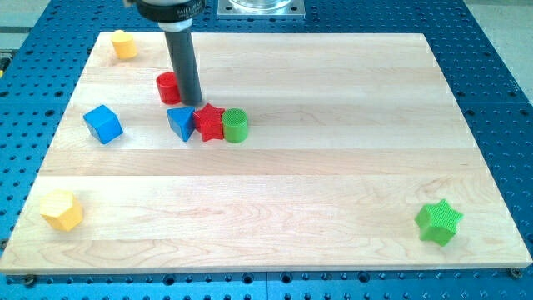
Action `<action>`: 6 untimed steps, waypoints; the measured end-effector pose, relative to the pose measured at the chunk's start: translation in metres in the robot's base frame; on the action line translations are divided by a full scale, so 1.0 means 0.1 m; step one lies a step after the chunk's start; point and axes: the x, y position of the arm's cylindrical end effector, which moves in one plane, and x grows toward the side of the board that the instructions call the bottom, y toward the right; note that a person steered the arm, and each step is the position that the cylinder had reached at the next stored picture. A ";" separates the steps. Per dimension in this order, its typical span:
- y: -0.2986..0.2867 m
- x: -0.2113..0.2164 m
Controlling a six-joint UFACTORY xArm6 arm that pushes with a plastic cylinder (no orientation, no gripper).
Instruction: Push the red circle diagonal to the yellow hexagon
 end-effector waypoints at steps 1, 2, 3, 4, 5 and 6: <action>0.02 -0.32; -0.34 -0.10; -0.42 0.38; -0.42 0.43; -0.46 0.20; -0.70 0.39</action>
